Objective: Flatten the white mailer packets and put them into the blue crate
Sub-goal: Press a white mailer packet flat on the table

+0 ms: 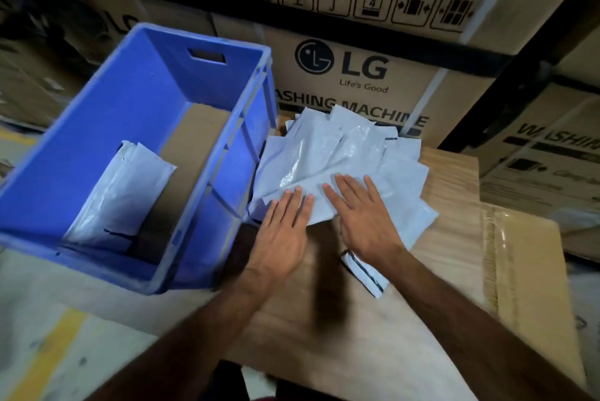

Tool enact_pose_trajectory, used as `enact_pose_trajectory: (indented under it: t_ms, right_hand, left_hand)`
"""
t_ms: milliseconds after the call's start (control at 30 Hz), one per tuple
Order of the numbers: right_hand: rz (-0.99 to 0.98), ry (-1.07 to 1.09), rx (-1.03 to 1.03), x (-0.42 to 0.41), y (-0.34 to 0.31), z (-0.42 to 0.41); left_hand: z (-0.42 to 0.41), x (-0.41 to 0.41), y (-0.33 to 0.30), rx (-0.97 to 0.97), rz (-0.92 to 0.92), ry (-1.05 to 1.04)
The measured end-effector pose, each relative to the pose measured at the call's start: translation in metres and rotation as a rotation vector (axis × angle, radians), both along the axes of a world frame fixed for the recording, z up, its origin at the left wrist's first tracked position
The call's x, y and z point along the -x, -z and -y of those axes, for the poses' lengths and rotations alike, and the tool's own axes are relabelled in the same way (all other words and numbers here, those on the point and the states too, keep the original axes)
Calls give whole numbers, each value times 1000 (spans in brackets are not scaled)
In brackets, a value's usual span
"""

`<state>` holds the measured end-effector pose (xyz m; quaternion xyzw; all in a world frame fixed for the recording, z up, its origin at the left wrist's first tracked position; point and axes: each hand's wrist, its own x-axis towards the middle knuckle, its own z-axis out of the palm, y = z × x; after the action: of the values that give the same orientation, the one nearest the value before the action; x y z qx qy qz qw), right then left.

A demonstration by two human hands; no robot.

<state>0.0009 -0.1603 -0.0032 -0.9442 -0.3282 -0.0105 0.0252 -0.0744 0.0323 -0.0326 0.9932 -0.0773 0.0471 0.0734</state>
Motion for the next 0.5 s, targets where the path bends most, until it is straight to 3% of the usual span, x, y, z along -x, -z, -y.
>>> enact_pose_trajectory:
  t_ms: [233, 400, 500]
  right_hand:
    - [-228, 149, -61, 183, 64, 17]
    - [-388, 256, -108, 235, 86, 7]
    - [-390, 308, -205, 247, 88, 1]
  left_hand:
    - [-31, 114, 47, -145, -154, 360]
    - [-47, 155, 72, -131, -320, 375]
    - [-42, 164, 67, -75, -314, 335]
